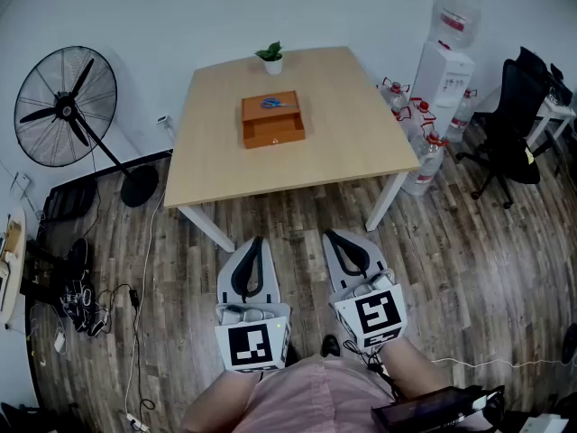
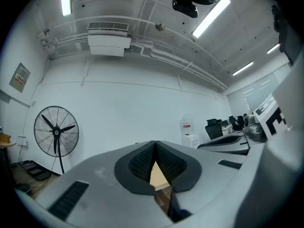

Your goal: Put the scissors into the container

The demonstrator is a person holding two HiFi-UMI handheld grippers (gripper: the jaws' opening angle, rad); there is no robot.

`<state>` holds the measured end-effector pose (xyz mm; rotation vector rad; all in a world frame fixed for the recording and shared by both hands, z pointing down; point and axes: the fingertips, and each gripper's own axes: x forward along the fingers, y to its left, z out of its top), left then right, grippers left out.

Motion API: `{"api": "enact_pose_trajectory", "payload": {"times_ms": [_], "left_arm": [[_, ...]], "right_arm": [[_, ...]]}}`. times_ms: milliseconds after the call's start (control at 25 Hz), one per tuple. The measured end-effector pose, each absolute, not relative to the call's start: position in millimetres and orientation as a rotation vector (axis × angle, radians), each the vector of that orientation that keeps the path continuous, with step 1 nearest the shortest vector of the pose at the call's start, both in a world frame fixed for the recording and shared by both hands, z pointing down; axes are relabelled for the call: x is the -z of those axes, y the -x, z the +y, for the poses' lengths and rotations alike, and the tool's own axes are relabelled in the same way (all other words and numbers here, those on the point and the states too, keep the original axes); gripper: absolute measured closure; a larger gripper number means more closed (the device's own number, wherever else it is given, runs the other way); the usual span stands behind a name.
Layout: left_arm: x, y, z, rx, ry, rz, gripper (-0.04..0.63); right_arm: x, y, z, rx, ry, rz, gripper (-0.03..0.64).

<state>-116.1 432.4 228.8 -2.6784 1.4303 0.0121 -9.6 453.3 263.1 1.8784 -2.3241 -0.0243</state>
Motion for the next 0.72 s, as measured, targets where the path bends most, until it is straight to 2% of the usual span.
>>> {"api": "enact_pose_trajectory", "payload": {"times_ms": [720], "left_arm": [[-238,80,442,-0.001,2.665,1.522,0.583]], "right_arm": [[-266,-37,451,0.047,-1.855,-2.352,0.615]]}}
